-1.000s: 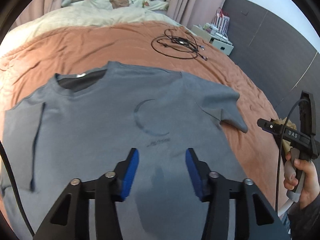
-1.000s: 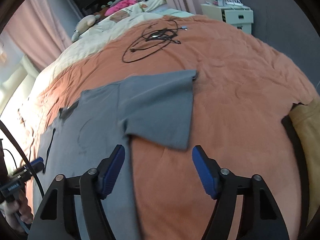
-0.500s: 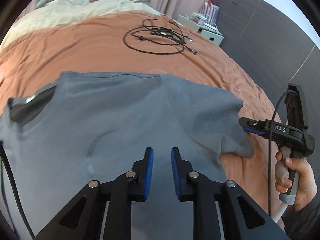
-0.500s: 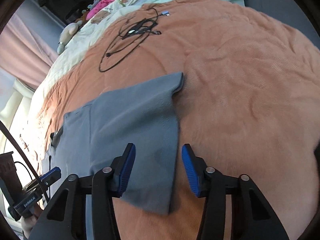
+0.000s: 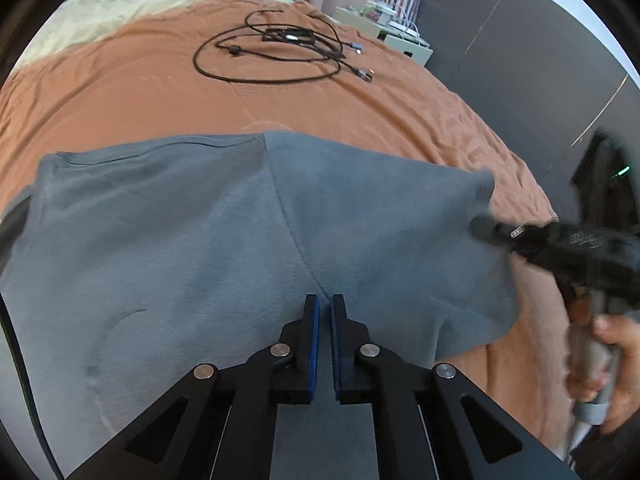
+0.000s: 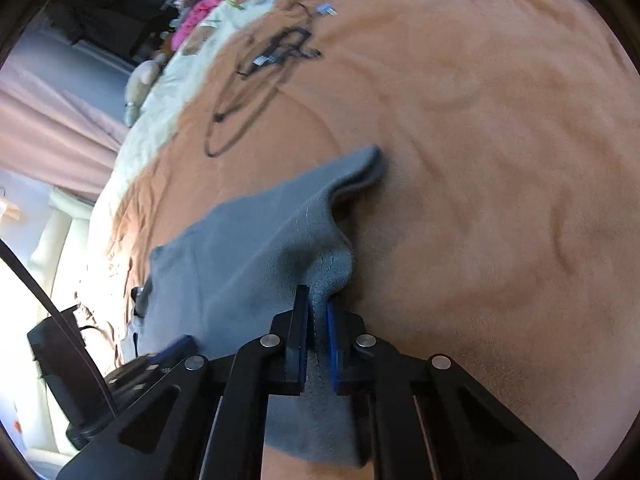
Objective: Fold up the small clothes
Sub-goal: 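Close the right gripper on the side edge and lift it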
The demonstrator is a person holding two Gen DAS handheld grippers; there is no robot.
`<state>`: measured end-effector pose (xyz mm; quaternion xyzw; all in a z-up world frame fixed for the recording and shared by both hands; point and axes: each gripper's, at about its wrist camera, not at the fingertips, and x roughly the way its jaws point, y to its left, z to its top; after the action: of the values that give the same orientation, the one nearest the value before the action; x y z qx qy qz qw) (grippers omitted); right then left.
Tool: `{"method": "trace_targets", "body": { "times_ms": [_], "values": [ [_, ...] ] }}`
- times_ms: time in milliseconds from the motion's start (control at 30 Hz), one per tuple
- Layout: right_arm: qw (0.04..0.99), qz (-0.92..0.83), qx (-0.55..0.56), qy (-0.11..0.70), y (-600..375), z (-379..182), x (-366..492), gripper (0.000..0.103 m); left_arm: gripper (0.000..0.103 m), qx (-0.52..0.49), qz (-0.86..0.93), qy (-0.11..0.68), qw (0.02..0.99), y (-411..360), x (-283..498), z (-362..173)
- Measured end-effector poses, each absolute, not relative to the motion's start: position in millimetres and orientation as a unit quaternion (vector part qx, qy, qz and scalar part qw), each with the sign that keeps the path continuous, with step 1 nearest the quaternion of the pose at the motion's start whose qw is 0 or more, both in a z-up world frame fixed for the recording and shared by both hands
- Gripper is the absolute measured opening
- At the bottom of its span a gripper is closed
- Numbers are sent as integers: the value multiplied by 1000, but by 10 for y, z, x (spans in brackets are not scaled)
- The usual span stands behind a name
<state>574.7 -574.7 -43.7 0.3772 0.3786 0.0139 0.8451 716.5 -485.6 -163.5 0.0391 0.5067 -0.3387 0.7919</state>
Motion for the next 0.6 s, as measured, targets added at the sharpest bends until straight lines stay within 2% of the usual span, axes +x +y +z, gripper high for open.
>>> {"method": "trace_targets", "body": {
  "times_ms": [167,333,600],
  "values": [
    [866,39,349,355,-5581,22,5676,4,5,10,-339,524,782,-4848,7209,-1752],
    [881,54,318,347,-5296,329,5661,4,6,1,-337,519,786,-4688,7194,-1584],
    [887,88,290,348,-4869,486,5755,4,6,-27,-307,509,804,-4018,7180,-1259]
  ]
}}
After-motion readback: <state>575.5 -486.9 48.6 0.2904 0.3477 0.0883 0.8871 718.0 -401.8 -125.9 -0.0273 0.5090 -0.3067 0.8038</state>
